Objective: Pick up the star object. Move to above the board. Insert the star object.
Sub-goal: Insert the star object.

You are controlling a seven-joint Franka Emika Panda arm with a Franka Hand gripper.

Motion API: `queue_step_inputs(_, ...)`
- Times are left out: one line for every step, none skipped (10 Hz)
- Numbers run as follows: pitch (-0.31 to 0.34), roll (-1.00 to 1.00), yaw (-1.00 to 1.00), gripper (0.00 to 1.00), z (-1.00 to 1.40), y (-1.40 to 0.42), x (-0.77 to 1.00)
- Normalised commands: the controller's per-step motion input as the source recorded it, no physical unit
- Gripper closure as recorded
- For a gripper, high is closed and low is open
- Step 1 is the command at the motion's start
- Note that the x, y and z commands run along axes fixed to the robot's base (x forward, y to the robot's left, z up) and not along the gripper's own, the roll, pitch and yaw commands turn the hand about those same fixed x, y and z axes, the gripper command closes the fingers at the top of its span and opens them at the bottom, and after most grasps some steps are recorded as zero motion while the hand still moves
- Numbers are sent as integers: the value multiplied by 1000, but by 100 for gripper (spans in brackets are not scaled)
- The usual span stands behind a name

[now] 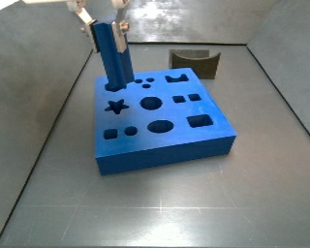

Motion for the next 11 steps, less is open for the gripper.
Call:
queue_step_inputs(-311,74,-3,100,-983,-231,-171)
queue_step_inputs(-320,0,0,100,-711,-160,-69)
queue_step_inputs(0,0,0,100,0,23,-3)
queue_step_inputs(0,0,363,100,-460,0,220)
queue_step_inputs(-86,-86,509,100,-403,0,126)
queue_step_inputs(0,0,0,100,-17,0,0)
queue_step_inputs(-220,260,-40,100,0,0,126)
queue_step_inputs(-106,817,-174,100,0,0,46)
queue_step_inputs(34,243,-37,100,63,0,29)
queue_step_inputs(0,0,0,100,0,29,0)
queue_step_inputs(0,494,94,100,-63,186,26)
